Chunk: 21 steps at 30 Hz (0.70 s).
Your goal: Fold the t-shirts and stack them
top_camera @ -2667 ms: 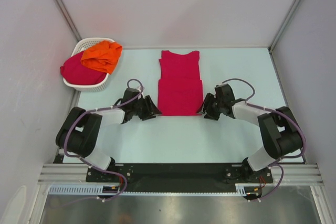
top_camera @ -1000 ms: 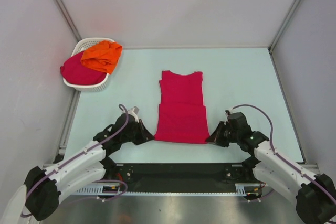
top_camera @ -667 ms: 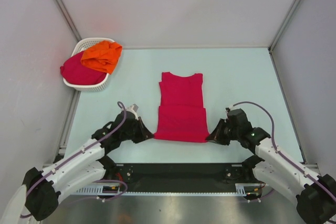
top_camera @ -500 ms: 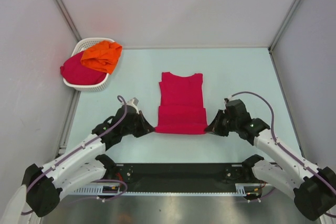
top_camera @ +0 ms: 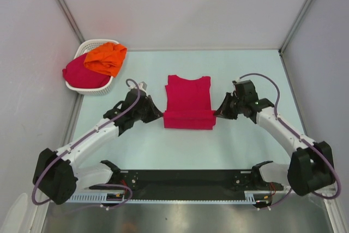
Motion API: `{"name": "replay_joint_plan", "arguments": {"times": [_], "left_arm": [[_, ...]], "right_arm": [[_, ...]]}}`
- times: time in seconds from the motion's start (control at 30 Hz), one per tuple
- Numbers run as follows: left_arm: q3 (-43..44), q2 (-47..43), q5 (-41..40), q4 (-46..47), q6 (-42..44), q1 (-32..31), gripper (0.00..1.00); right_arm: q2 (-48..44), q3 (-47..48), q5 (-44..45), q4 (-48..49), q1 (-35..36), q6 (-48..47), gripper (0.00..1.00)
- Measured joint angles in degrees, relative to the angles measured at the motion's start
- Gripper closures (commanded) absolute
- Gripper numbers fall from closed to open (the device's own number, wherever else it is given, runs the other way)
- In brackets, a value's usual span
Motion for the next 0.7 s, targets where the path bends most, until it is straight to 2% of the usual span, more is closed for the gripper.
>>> {"name": "replay_joint_plan", "arguments": {"times": [0.37,0.7], "left_arm": [[12.74,14.49,0.13,2.54,6.10,5.38,1.00],[20.24,24.26,1.77,4.35,8.57,8.22,1.00]], "right_arm": [[18.08,16.76,-2.03,2.10,-3.52,-5.75,1.00],[28.52,24.48,-3.19,2.60,-4.92,-7.30,1.00]]}}
